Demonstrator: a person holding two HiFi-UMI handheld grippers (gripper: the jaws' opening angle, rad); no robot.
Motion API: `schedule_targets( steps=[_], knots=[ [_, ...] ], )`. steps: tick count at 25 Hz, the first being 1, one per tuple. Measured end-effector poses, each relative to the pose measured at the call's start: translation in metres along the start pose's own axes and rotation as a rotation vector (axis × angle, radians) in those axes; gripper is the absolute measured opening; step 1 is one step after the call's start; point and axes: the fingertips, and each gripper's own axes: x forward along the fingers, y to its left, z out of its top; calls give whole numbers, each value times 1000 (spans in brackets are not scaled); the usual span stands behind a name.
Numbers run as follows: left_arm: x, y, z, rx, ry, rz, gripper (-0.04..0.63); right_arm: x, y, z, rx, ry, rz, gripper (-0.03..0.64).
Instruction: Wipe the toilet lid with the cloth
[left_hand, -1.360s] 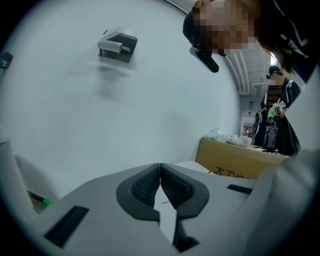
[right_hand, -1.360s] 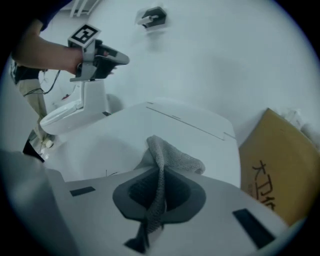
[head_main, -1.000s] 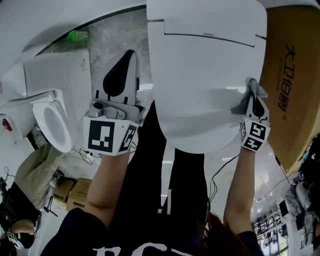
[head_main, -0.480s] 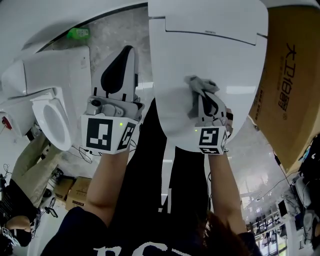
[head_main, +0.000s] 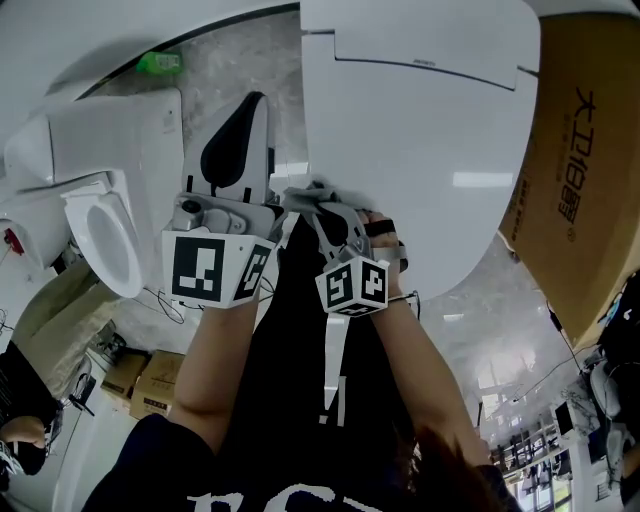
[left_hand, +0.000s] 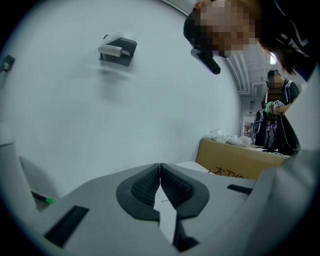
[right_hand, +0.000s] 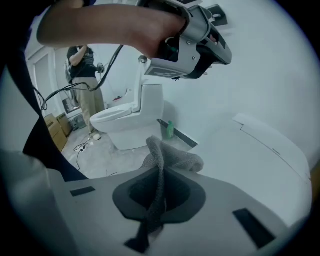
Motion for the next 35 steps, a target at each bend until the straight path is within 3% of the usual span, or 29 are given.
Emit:
schedule_targets(
  steps=[5,18,23,25,28,35],
  knots=[
    [0,-1,-1,5,7,-4,21,-32,-29,-32,71,-5,-78,25],
    [6,-17,-2,11,12,-29,21,-173,-184,-180,350,123,-562,25],
    [7,-21,-1,12,10,-33,21,-215,-215,-226,488,152,-732,25],
    [8,-20,0,15,8,-34,21,-213,-209,-224,491,153,-732,25],
    [8,-21,0,15,6,-30,21,-195,-186,-205,460,132,-663,25],
    [6,-27,1,13,-4,-29,21,-108,-77,-117,250,70,-314,25]
  ],
)
